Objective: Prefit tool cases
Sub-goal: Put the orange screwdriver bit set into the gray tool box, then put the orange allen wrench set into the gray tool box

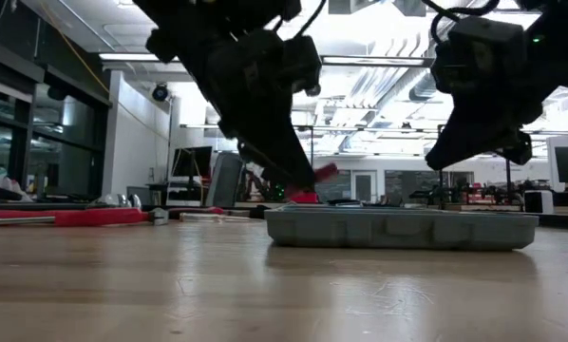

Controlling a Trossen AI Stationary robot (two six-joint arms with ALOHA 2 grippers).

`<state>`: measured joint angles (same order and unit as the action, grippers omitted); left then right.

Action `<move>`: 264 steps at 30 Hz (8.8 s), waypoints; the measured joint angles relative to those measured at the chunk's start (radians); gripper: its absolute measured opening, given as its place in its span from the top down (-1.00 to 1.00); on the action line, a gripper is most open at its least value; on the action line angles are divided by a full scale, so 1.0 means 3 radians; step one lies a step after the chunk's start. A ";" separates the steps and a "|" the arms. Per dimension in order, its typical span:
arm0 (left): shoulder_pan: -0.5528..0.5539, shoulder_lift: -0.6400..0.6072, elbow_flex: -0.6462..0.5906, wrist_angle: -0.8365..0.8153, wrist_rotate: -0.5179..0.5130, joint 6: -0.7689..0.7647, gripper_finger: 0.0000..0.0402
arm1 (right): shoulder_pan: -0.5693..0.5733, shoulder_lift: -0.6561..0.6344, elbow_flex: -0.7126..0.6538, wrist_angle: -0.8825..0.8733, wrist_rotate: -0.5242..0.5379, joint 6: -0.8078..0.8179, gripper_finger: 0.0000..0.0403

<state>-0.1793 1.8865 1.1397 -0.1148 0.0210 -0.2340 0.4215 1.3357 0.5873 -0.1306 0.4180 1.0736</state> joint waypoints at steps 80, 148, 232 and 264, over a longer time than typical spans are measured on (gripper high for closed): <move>0.0160 0.0206 0.0027 -0.0124 -0.0013 0.0746 0.63 | -0.0359 0.1292 0.1003 0.0565 -0.0957 -0.1125 1.00; 0.0175 0.0204 0.0022 -0.0463 0.0150 0.0882 0.64 | -0.0592 0.1709 0.1033 0.0984 -0.1070 -0.1400 1.00; 0.0161 -0.0163 0.0150 -0.0380 0.0175 0.0342 0.13 | -0.0624 0.1962 0.1046 0.1191 -0.0990 -0.1238 1.00; 0.0594 -0.0720 0.0128 -0.0525 -0.0907 0.0134 0.31 | -0.0489 -0.0384 0.1027 -0.1929 -0.0008 -0.1234 1.00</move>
<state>-0.0011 1.6707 1.1782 -0.2724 -0.2510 -0.1937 0.2749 1.2206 0.8955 -0.7093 0.4156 0.7034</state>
